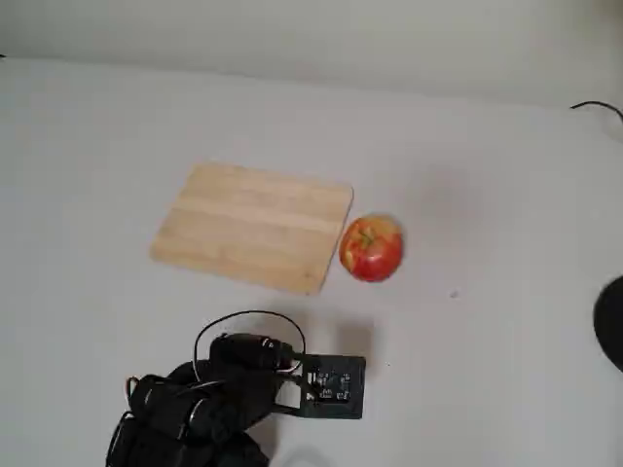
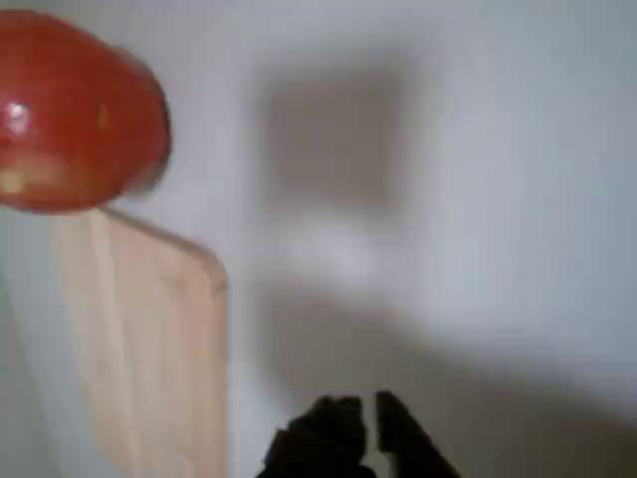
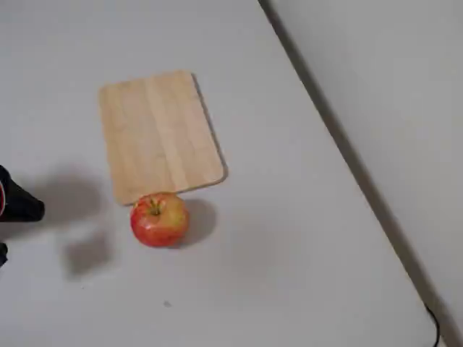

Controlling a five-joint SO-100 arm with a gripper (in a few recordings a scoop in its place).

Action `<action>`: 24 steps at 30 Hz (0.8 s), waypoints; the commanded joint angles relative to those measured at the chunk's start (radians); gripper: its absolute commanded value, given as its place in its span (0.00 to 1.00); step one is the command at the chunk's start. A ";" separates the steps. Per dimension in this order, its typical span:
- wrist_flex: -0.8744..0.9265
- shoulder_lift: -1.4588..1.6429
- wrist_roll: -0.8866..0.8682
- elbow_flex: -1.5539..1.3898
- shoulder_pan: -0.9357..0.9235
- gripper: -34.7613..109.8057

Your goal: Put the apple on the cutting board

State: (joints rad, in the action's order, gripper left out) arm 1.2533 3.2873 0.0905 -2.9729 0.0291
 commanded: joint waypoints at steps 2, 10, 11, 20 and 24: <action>0.029 0.003 0.028 0.002 0.018 0.24; 0.021 0.003 0.028 0.003 0.017 0.26; 0.020 0.003 0.029 0.003 0.017 0.26; 0.012 0.003 0.029 0.020 -0.006 0.26; 0.000 0.003 0.032 0.023 -0.018 0.26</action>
State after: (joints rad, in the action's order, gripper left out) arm 1.2533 3.2873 0.1058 -2.9729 0.0261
